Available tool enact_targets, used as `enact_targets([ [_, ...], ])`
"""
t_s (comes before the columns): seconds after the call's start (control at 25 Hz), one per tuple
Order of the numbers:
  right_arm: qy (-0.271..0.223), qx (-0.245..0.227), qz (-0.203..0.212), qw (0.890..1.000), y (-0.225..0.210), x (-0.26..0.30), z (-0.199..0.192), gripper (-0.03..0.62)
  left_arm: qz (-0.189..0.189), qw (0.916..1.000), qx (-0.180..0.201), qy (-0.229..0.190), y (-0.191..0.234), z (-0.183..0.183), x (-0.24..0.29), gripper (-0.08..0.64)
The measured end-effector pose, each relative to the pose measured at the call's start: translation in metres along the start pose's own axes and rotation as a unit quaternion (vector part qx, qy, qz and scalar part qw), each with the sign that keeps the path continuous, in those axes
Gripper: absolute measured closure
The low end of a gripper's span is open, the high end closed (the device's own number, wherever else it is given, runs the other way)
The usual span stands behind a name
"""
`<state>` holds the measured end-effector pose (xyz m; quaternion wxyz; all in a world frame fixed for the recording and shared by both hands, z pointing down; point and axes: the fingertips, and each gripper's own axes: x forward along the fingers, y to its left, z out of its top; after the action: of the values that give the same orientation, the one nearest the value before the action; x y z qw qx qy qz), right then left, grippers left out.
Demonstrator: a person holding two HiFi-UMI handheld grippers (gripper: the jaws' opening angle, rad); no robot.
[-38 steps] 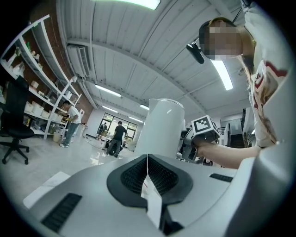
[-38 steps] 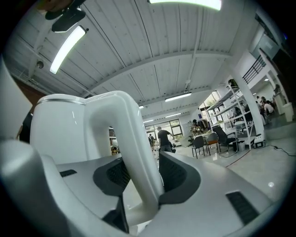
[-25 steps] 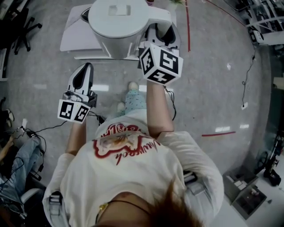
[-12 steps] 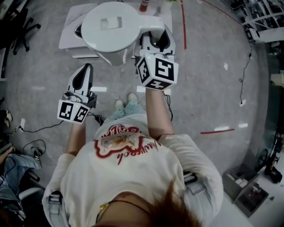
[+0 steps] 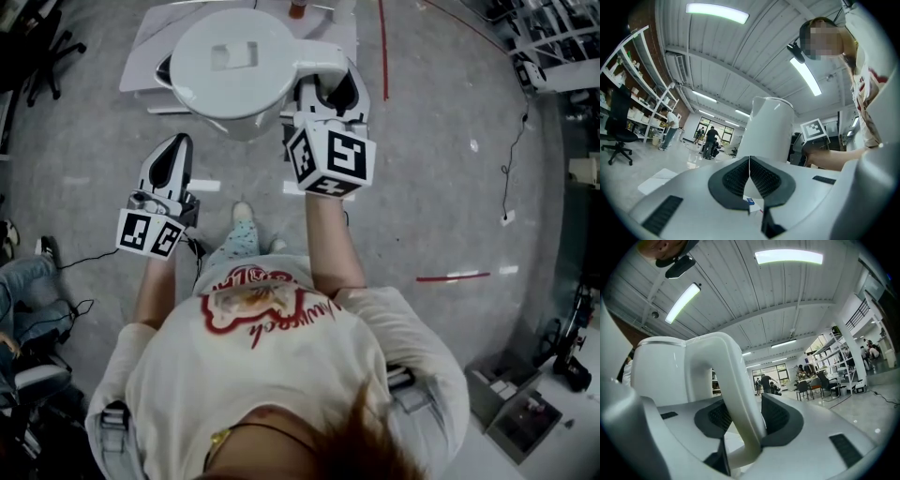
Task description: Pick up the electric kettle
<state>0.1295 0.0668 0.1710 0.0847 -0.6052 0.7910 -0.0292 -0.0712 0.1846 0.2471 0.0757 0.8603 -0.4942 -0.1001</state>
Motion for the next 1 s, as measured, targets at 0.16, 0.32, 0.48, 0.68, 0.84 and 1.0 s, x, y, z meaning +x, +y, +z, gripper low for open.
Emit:
enact_targets([
  [0.16, 0.003, 0.009, 0.007, 1.000, -0.009, -0.036, 0.005, 0.430, 0.011, 0.9998, -0.005, -0.013, -0.029, -0.003, -0.019, 0.548],
  [0.32, 0.007, 0.007, 0.017, 1.000, -0.022, -0.077, 0.014, 0.430, 0.024, 0.9996, -0.004, -0.010, -0.058, -0.012, -0.041, 0.546],
  [0.48, 0.015, 0.006, 0.020, 1.000, -0.033, -0.108, 0.023, 0.430, 0.035, 0.9993, -0.003, -0.013, -0.083, -0.009, -0.057, 0.546],
  [0.68, 0.012, 0.013, 0.015, 1.000, -0.032, -0.129, 0.025, 0.430, 0.026, 0.9996, 0.003, -0.010, -0.095, -0.008, -0.071, 0.547],
  [0.84, 0.004, 0.017, 0.012, 1.000, -0.028, -0.134, 0.032, 0.430, 0.013, 0.9999, 0.000, -0.006, -0.095, -0.004, -0.073, 0.548],
  [1.0, -0.002, 0.021, 0.010, 1.000, -0.031, -0.137, 0.041, 0.430, 0.015, 0.9998, -0.005, -0.012, -0.090, 0.004, -0.074, 0.548],
])
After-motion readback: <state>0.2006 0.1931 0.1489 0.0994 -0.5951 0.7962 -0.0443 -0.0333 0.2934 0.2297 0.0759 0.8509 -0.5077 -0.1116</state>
